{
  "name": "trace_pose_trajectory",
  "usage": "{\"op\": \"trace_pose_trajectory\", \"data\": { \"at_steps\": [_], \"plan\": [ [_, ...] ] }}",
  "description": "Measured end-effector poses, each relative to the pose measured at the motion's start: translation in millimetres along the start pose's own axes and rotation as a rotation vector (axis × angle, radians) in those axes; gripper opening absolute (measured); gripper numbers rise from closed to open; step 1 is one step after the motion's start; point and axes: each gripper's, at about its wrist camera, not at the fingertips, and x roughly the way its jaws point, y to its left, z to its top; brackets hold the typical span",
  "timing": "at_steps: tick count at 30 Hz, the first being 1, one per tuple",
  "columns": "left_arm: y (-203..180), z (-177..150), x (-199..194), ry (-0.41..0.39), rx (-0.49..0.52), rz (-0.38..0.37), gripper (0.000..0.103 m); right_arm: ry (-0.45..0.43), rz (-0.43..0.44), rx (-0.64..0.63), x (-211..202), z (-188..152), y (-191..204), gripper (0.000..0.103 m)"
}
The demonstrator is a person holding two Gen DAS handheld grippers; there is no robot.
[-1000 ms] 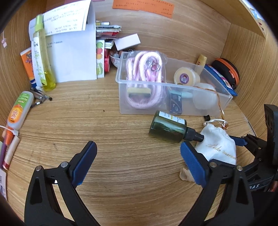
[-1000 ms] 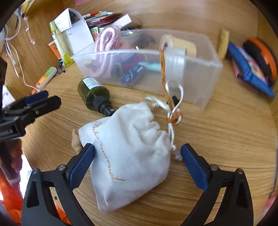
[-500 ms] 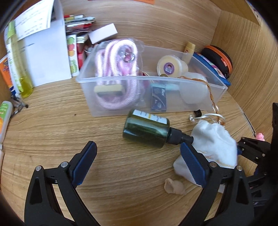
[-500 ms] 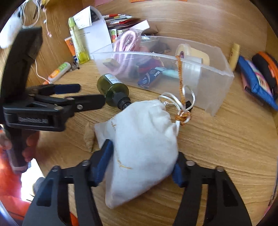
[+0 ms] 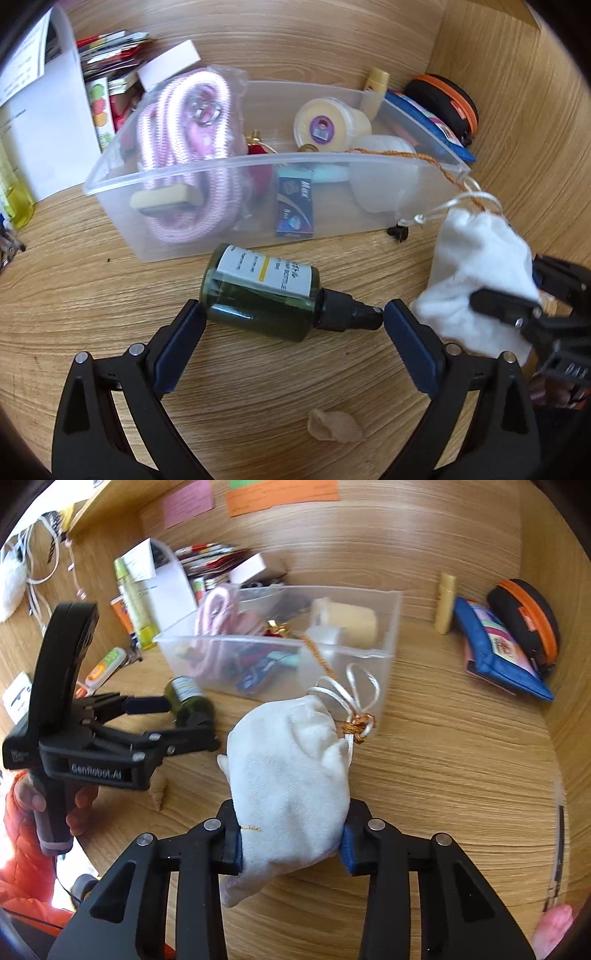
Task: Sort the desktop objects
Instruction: 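Grasp the white drawstring pouch with the right tool while the left tool approaches the green bottle, then close the left tool on the dark green glass bottle while the right tool holds the pouch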
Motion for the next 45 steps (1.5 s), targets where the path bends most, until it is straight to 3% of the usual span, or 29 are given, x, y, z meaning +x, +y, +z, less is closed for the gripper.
{"op": "trace_pose_trajectory", "data": {
  "at_steps": [11, 22, 24, 26, 34, 45],
  "plan": [
    [-16.5, -2.4, 14.7, 0.043, 0.067, 0.009, 0.098, -0.009, -0.002, 0.024, -2.7, 2.9, -12.8, 0.034],
    [-27.5, 5.8, 24.8, 0.02, 0.137, 0.106, 0.098, -0.007, 0.005, 0.039, -1.1, 0.2, -18.4, 0.034],
    [-28.2, 6.6, 20.3, -0.009, 0.143, 0.09, 0.091, -0.008, 0.008, 0.042, -1.4, -0.1, -19.7, 0.034],
    [-29.7, 6.6, 17.6, -0.026, 0.154, 0.094, 0.069, -0.01, 0.008, 0.042, -1.8, 0.2, -20.6, 0.034],
    [-16.0, 4.9, 12.1, -0.034, 0.088, 0.079, 0.046, -0.054, 0.03, 0.046, -13.4, 10.1, -19.5, 0.034],
    [-5.1, 4.8, -2.6, -0.075, 0.038, 0.041, 0.046, -0.138, 0.082, 0.048, -29.9, 33.5, -9.8, 0.034]
  ]
}}
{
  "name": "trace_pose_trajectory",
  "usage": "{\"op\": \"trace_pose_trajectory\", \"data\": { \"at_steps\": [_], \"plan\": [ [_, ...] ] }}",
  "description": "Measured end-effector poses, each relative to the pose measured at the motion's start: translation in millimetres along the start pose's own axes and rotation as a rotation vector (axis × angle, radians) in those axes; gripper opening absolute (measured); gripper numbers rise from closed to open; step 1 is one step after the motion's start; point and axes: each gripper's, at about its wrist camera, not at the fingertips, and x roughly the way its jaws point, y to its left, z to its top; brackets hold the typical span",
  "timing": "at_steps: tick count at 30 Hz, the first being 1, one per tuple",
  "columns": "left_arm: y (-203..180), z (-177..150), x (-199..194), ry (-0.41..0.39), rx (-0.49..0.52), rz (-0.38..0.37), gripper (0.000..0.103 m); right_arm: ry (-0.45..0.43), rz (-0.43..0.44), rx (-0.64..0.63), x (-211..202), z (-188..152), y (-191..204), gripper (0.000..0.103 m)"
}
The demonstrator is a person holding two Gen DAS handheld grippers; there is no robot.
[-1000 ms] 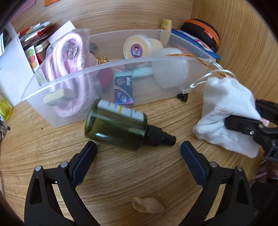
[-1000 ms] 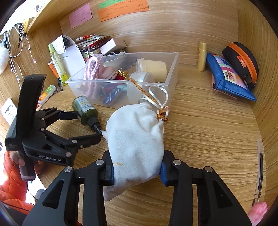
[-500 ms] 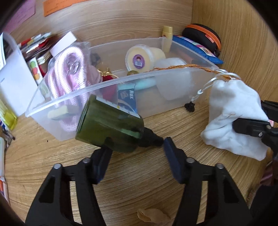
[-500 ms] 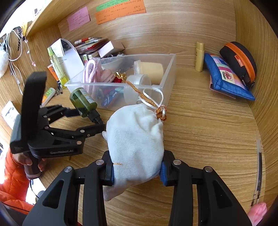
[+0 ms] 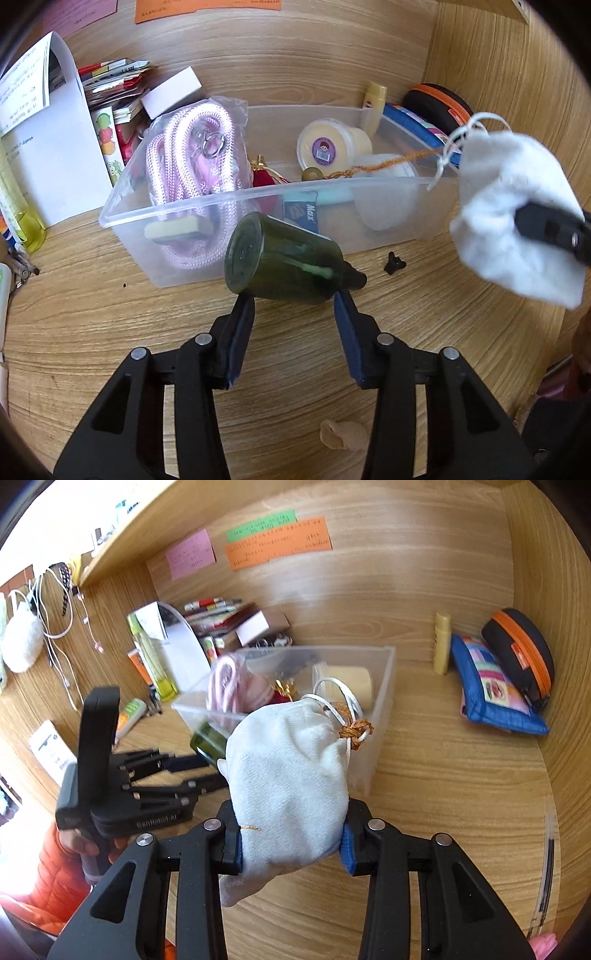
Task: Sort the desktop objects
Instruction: 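Close the left tool on the dark green glass bottle while the right tool holds the pouch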
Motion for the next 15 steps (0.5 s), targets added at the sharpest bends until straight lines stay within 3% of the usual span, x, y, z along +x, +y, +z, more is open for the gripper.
{"op": "trace_pose_trajectory", "data": {
  "at_steps": [2, 7, 15],
  "plan": [
    [-1.4, 0.3, -0.5, -0.003, 0.006, 0.005, 0.058, -0.012, 0.004, 0.002, -0.9, 4.6, 0.7, 0.034],
    [-4.8, 4.7, -0.5, -0.016, 0.043, 0.055, 0.072, -0.022, 0.006, 0.004, 0.1, 11.6, 1.6, 0.034],
    [11.1, 4.8, 6.6, -0.002, -0.001, 0.044, 0.073, -0.018, 0.003, -0.005, 3.1, 13.4, 4.2, 0.034]
  ]
}}
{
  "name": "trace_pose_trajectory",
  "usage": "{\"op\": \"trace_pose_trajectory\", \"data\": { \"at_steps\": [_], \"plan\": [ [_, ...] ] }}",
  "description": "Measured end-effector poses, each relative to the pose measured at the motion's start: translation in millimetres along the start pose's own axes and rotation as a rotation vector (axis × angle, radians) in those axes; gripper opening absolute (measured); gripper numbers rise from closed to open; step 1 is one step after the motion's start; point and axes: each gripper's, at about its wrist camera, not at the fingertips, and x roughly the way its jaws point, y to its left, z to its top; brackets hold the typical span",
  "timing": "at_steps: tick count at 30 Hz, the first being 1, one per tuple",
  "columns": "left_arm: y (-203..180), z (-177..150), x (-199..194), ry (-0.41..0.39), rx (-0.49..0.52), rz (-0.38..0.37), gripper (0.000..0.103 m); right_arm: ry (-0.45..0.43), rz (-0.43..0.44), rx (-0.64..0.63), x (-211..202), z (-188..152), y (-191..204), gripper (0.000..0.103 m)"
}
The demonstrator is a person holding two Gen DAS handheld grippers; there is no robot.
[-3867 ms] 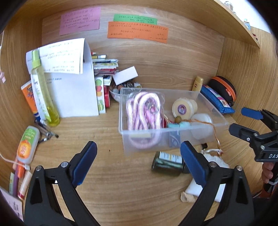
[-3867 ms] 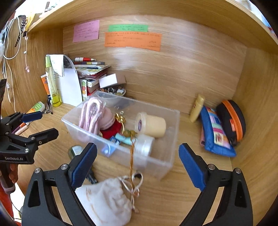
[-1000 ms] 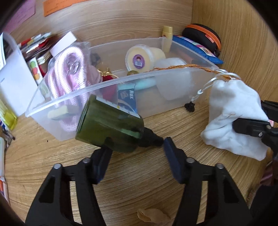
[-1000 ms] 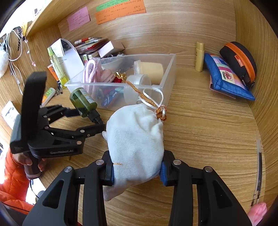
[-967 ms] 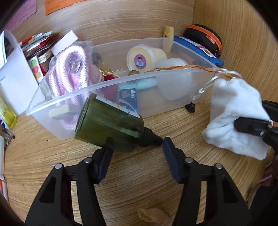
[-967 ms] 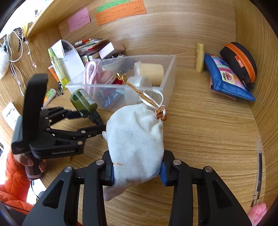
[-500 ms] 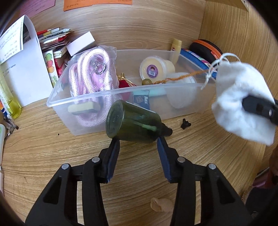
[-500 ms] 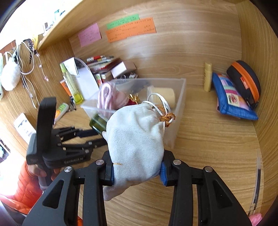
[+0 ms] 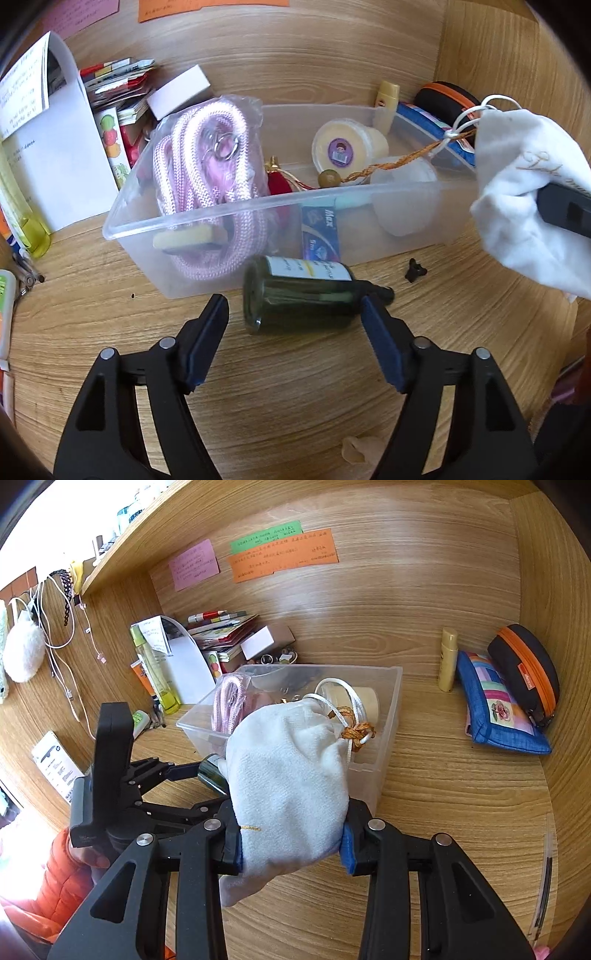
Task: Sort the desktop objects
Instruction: 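Close the left tool on the dark green glass bottle while the right tool holds the pouch, then carry the pouch and green bottle over the clear box with both tools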
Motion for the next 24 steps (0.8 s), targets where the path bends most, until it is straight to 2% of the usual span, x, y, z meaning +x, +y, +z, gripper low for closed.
{"op": "trace_pose_trajectory", "data": {
  "at_steps": [2, 8, 15, 24],
  "plan": [
    [2.7, 1.0, 1.4, -0.001, -0.012, -0.02, 0.063, 0.004, -0.001, 0.0, 1.1, 0.8, 0.0, 0.034],
    [-1.3, 0.6, -5.5, -0.036, -0.003, -0.023, 0.063, -0.002, 0.014, -0.002, 3.0, 6.1, 5.9, 0.034],
    [5.5, -0.7, -30.6, -0.095, -0.042, -0.034, 0.063, -0.028, 0.042, -0.015, 7.7, 26.5, 10.4, 0.034],
    [18.2, 13.0, -71.7, -0.179, -0.063, -0.045, 0.063, -0.038, 0.007, -0.05, 29.3, 47.2, 17.4, 0.034]
  ]
}}
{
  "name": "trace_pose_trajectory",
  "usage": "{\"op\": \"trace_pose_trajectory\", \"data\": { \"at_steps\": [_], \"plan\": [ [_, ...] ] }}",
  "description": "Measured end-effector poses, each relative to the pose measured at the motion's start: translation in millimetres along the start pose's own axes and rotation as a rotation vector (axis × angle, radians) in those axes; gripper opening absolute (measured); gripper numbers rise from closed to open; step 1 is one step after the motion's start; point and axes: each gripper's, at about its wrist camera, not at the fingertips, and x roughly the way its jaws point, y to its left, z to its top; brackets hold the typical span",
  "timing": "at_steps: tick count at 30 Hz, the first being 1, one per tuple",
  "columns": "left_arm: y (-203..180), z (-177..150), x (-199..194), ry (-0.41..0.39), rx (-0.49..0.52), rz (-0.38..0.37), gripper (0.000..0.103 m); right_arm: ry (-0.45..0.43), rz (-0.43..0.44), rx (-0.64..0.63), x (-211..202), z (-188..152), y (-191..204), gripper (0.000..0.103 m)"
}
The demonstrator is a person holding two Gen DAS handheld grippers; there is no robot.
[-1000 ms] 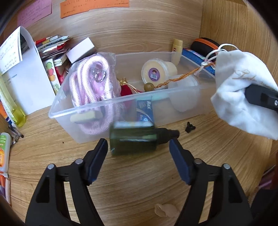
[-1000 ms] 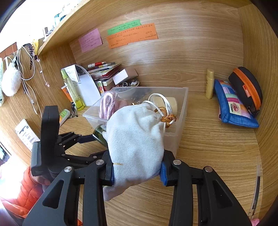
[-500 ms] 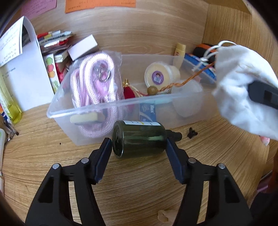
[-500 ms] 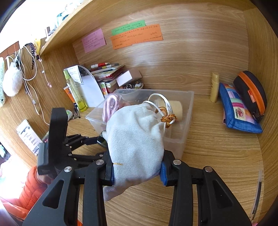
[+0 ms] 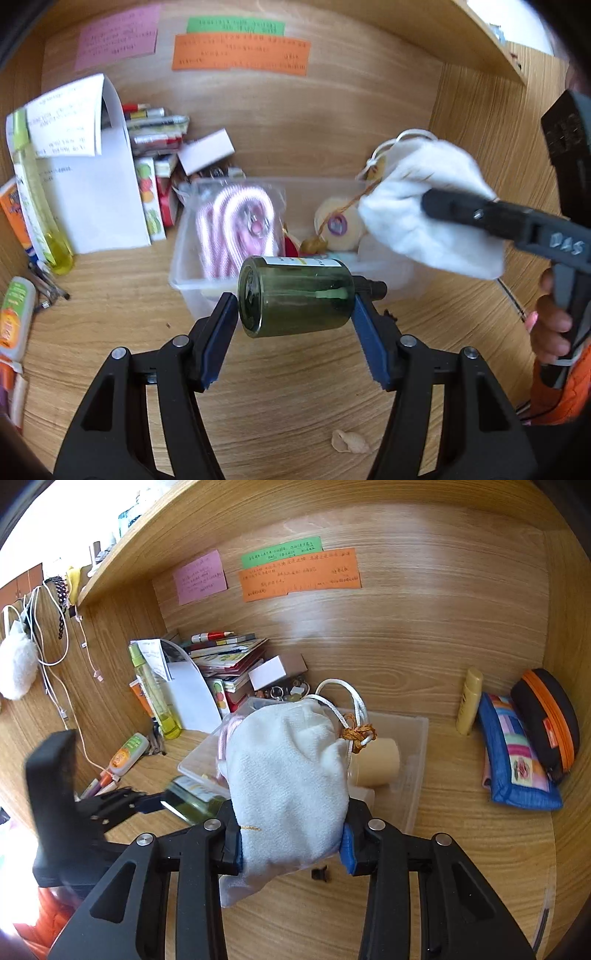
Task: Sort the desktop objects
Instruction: 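Carry the pouch and green bottle over the clear box with both tools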
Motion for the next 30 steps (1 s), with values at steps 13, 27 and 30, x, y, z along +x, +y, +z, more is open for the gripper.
{"op": "trace_pose_trajectory", "data": {
  "at_steps": [13, 27, 30],
  "plan": [
    [26.5, 32.5, 20.1, -0.009, -0.006, 0.035, 0.063, 0.026, -0.039, -0.022, 43.8, 17.8, 2.4, 0.034],
    [40.8, 35.1, 48.3, 0.026, 0.004, 0.044, 0.063, 0.088, -0.029, -0.054, 89.2, 22.0, 5.5, 0.034],
    [40.2, 35.3, 50.6, 0.026, 0.013, 0.044, 0.063, 0.102, -0.035, -0.05, 97.0, 20.6, 2.2, 0.034]
  ]
}}
